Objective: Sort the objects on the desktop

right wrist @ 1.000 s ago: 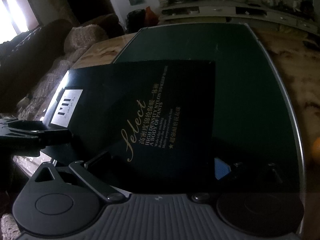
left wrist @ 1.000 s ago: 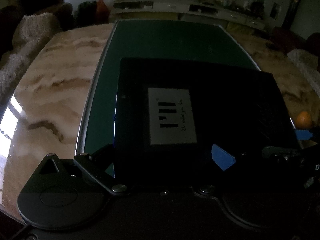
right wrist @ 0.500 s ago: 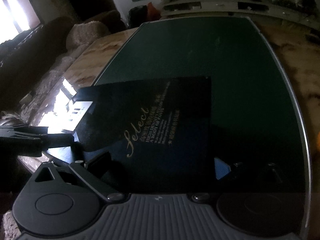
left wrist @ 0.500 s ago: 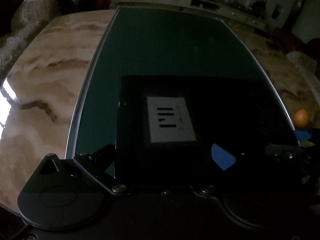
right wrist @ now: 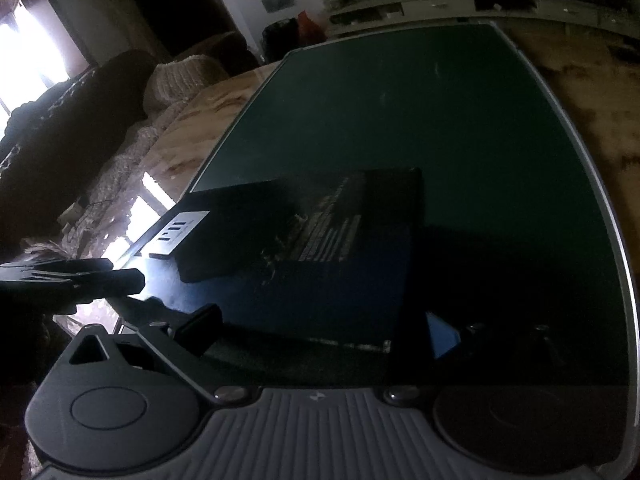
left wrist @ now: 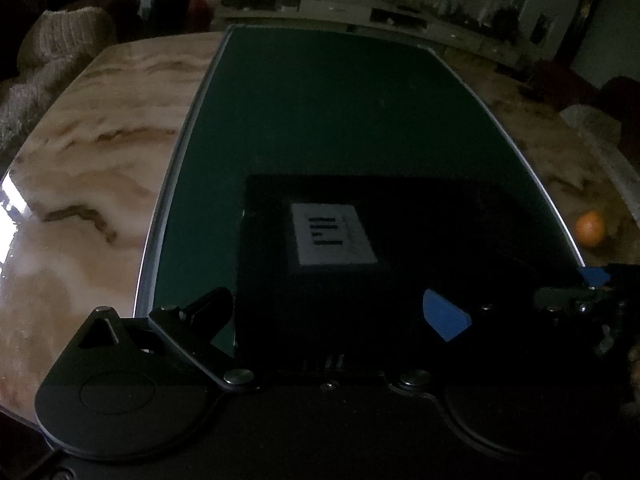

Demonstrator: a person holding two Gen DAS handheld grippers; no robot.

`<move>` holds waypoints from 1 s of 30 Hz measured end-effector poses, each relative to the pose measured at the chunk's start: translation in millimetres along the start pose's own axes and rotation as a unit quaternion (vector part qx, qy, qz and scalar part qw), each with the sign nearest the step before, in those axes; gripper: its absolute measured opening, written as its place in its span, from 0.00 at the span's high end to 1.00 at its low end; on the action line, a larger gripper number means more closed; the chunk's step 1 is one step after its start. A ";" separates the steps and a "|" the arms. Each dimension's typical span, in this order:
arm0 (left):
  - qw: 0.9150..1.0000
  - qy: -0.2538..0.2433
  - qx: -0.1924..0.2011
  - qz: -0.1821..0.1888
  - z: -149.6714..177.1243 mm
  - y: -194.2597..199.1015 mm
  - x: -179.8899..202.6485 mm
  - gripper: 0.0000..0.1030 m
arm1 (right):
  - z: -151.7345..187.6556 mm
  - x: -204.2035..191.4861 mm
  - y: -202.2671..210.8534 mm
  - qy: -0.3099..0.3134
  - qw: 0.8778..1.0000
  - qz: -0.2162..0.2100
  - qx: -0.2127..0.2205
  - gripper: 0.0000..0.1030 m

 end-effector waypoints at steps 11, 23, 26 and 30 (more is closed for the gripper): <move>1.000 0.012 0.010 0.002 8.7 8.9 -6.1 0.00 | 13.6 -9.6 11.0 0.056 0.998 0.002 0.016 0.00; 0.999 0.034 0.009 0.022 6.8 0.3 -5.9 0.00 | 18.2 -16.1 4.7 0.103 0.994 0.025 0.018 0.00; 0.999 0.025 0.009 0.018 10.4 -0.9 -4.6 0.00 | 19.9 -17.6 2.6 0.114 0.993 0.032 0.018 0.00; 0.999 0.029 0.006 0.024 12.1 -0.1 -4.6 0.00 | 18.7 -17.3 5.4 0.111 0.993 0.029 0.019 0.00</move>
Point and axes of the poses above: each gripper's, at about its wrist camera, not at the fingertips, and y roughly against the way its jaws point, x to its right, z to its underside, the point moved 10 cm from there along -y, roughly the way its jaws point, and after that the axes turned 8 degrees about x, right-handed, at the moved point
